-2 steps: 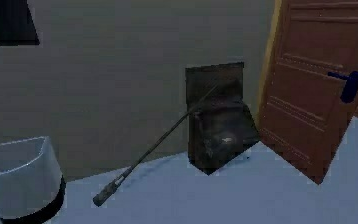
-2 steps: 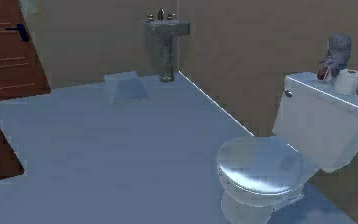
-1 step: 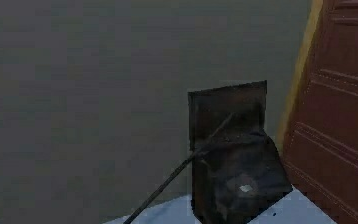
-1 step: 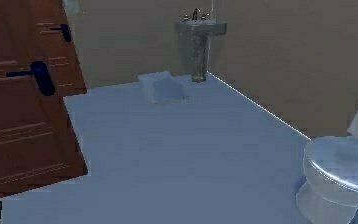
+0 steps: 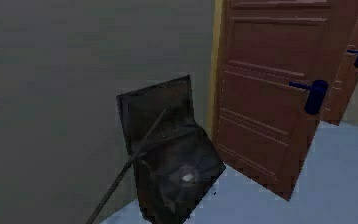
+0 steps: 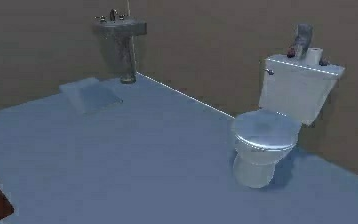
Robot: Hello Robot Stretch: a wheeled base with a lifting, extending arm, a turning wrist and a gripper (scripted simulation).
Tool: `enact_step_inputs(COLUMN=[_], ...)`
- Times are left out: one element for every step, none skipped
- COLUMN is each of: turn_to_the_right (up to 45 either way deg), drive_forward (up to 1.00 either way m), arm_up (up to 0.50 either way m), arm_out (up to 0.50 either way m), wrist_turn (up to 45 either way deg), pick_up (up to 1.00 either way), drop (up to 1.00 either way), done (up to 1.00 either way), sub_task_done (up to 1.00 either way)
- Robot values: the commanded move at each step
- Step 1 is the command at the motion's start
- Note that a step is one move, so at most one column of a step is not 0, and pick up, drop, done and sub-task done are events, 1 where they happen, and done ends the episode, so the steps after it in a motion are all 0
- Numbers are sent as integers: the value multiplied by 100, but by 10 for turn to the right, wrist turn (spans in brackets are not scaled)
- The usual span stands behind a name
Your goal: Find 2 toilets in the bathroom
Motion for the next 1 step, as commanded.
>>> enact_step_inputs(turn_to_the_right=[0], drive_forward=[0], arm_up=[0], arm_out=[0], wrist_turn=[0], pick_up=[0], drop=[0], done=[100], sub_task_done=[0])
